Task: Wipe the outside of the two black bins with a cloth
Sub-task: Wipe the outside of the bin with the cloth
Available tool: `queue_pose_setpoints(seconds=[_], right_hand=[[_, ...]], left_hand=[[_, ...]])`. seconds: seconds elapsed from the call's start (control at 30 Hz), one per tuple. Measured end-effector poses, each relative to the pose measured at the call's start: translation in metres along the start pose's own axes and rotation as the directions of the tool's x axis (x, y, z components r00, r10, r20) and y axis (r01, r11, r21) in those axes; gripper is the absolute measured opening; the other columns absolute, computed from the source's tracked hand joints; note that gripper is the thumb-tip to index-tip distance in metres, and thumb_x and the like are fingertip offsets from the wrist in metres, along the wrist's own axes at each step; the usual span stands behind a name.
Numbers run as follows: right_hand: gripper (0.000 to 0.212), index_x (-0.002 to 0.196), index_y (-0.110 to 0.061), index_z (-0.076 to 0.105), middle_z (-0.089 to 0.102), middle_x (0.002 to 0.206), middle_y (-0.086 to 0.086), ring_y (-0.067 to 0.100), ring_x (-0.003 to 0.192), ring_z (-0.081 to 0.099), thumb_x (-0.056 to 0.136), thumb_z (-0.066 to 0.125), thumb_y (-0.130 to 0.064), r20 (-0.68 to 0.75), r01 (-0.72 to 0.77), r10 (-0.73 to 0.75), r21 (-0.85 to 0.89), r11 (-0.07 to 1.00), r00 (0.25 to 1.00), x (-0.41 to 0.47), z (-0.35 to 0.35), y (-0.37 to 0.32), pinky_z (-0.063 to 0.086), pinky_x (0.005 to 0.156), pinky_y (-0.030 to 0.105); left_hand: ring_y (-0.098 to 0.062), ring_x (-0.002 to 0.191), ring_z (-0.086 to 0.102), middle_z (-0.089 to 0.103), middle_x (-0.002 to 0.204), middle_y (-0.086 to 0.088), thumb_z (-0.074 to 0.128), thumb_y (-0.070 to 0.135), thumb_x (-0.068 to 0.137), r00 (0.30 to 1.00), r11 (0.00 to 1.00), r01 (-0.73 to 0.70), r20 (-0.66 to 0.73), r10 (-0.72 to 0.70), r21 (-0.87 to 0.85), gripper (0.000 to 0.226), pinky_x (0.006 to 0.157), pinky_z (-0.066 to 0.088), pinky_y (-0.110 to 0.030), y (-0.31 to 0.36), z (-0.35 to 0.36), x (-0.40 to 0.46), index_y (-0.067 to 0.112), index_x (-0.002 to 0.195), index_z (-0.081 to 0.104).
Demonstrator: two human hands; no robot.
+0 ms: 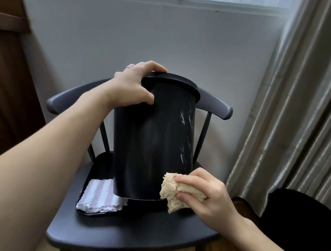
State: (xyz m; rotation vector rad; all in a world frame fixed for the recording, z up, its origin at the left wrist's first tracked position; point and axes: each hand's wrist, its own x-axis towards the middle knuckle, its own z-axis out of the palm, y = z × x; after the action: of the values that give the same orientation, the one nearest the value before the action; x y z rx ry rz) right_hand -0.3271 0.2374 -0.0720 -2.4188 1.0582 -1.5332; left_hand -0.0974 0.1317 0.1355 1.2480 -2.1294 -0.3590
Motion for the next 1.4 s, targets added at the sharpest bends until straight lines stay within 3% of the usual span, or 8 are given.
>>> queue_pose_setpoints(seconds=[0.07, 0.13, 0.33, 0.67, 0.97, 1.13, 1.27, 1.4], right_hand=[[0.029, 0.112, -0.016, 0.073, 0.061, 0.093, -0.002, 0.009, 0.084, 0.062, 0.085, 0.075, -0.026, -0.007, -0.016, 0.016, 0.006, 1.000, 1.000, 0.000, 0.000, -0.001, 0.053, 0.072, 0.026], [0.029, 0.113, -0.017, 0.073, 0.062, 0.094, -0.003, 0.009, 0.084, 0.063, 0.085, 0.075, -0.026, -0.014, -0.028, 0.028, 0.003, 1.000, 1.000, 0.000, 0.001, -0.002, 0.053, 0.073, 0.024], [0.032, 0.114, -0.018, 0.073, 0.062, 0.096, -0.005, 0.008, 0.085, 0.063, 0.085, 0.074, -0.030, -0.014, -0.053, 0.053, -0.009, 0.999, 0.999, 0.000, 0.000, -0.006, 0.054, 0.074, 0.025], [0.030, 0.109, -0.021, 0.074, 0.061, 0.093, -0.009, 0.007, 0.080, 0.062, 0.080, 0.079, -0.030, -0.005, -0.020, 0.020, -0.033, 0.999, 1.000, 0.004, -0.012, -0.010, 0.053, 0.070, 0.023], [0.026, 0.105, -0.023, 0.074, 0.060, 0.089, -0.010, 0.007, 0.075, 0.061, 0.080, 0.080, -0.027, 0.087, -0.008, 0.017, -0.103, 0.995, 0.996, 0.023, -0.018, -0.019, 0.054, 0.065, 0.032], [0.026, 0.104, -0.025, 0.074, 0.064, 0.091, -0.006, 0.016, 0.082, 0.063, 0.079, 0.080, -0.026, -0.016, -0.051, 0.049, -0.216, 0.975, 0.999, 0.086, -0.030, -0.027, 0.054, 0.074, 0.042], [0.025, 0.106, -0.028, 0.074, 0.065, 0.091, -0.007, 0.010, 0.088, 0.062, 0.082, 0.078, -0.030, -0.133, -0.127, 0.098, -0.235, 0.964, 0.986, 0.128, -0.038, -0.028, 0.051, 0.084, 0.041], [0.023, 0.104, -0.025, 0.074, 0.063, 0.089, -0.006, 0.012, 0.082, 0.061, 0.081, 0.079, -0.028, -0.075, -0.071, 0.053, -0.259, 0.963, 0.996, 0.107, -0.035, -0.030, 0.052, 0.078, 0.040]], left_hand=[[-0.007, 0.114, 0.033, 0.048, 0.110, 0.027, 0.065, 0.007, 0.077, 0.996, 0.994, -0.029, -0.078, 0.038, 0.106, 0.071, 0.114, 0.026, -0.039, 0.006, 0.007, -0.001, 0.039, 0.138, 0.049], [-0.016, 0.128, 0.036, 0.051, 0.128, 0.015, 0.064, 0.011, 0.078, 0.989, 0.977, -0.077, -0.111, 0.101, 0.201, 0.072, 0.115, 0.023, -0.042, 0.009, 0.013, 0.001, 0.036, 0.143, 0.045], [-0.023, 0.131, 0.035, 0.039, 0.116, 0.008, 0.079, 0.059, 0.073, 0.989, 0.908, -0.097, -0.066, 0.135, 0.408, 0.084, 0.107, 0.026, -0.046, 0.014, 0.024, 0.012, 0.050, 0.147, 0.039], [-0.017, 0.138, 0.032, 0.054, 0.127, 0.006, 0.090, 0.036, 0.070, 0.995, 0.990, -0.060, -0.068, 0.069, 0.129, 0.081, 0.109, 0.018, -0.036, 0.014, 0.014, 0.006, 0.059, 0.136, 0.050], [-0.014, 0.140, 0.033, 0.054, 0.135, 0.009, 0.089, 0.033, 0.072, 0.996, 0.992, -0.077, -0.037, 0.081, 0.103, 0.078, 0.106, 0.015, -0.031, 0.011, 0.013, 0.003, 0.057, 0.136, 0.051], [-0.005, 0.128, 0.032, 0.054, 0.134, 0.014, 0.087, 0.029, 0.075, 0.996, 0.995, -0.084, -0.029, 0.086, 0.061, 0.074, 0.106, 0.017, -0.030, 0.011, 0.011, 0.000, 0.059, 0.133, 0.052], [-0.011, 0.139, 0.033, 0.054, 0.136, 0.012, 0.085, 0.035, 0.079, 0.993, 0.988, -0.113, -0.002, 0.114, 0.100, 0.072, 0.111, 0.017, -0.034, 0.013, 0.010, -0.001, 0.057, 0.137, 0.050], [-0.005, 0.126, 0.030, 0.051, 0.137, 0.015, 0.082, 0.030, 0.082, 0.995, 0.993, -0.100, 0.010, 0.100, 0.067, 0.070, 0.107, 0.016, -0.029, 0.013, 0.009, -0.002, 0.060, 0.137, 0.049]])
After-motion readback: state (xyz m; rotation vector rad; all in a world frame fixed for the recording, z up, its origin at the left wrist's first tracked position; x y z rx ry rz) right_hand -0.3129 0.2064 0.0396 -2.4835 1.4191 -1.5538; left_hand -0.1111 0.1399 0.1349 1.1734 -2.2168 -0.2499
